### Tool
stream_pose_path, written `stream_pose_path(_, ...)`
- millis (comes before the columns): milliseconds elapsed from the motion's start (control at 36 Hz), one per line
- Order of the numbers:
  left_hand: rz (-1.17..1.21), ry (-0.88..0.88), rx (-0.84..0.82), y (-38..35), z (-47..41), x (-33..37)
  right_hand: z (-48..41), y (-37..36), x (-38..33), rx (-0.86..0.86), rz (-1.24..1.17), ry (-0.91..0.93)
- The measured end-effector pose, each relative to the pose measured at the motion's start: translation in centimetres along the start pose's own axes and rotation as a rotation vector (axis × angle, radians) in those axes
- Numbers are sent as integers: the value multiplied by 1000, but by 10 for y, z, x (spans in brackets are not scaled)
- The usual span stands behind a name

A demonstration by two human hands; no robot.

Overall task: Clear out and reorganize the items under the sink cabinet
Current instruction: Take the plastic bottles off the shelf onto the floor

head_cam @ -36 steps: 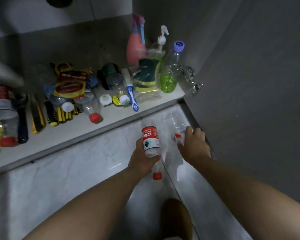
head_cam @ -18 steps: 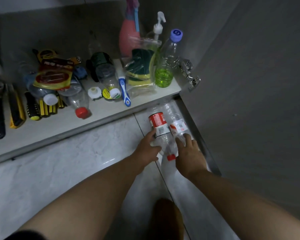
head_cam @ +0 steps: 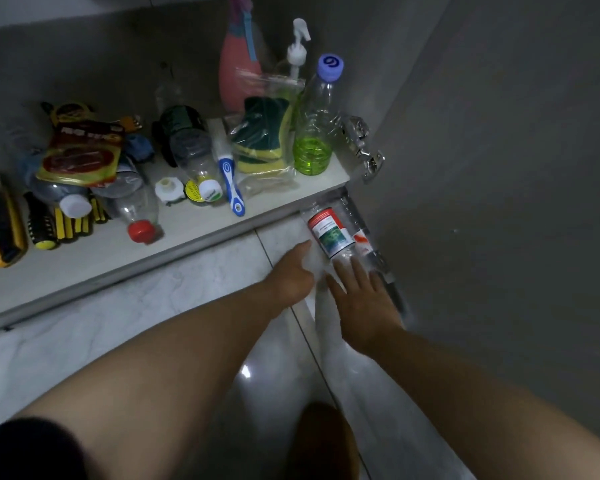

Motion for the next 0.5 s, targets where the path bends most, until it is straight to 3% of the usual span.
stream_pose_path(250, -516, -123, -51, 70, 24, -3, -13, 22, -1, -43, 144, -100)
stream_pose_path(500, -737, -157, -137, 115, 74, 3, -15, 35, -6, -42, 30, -73)
Point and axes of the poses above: each hand's wrist, its own z-axis away from the middle knuckle, its own y-axis out of the back of the hand, x = y × z, the point moved 7 cm from there along -z, towards the middle knuckle, and after that the axes turned 11 degrees about z, right-handed, at the moved point
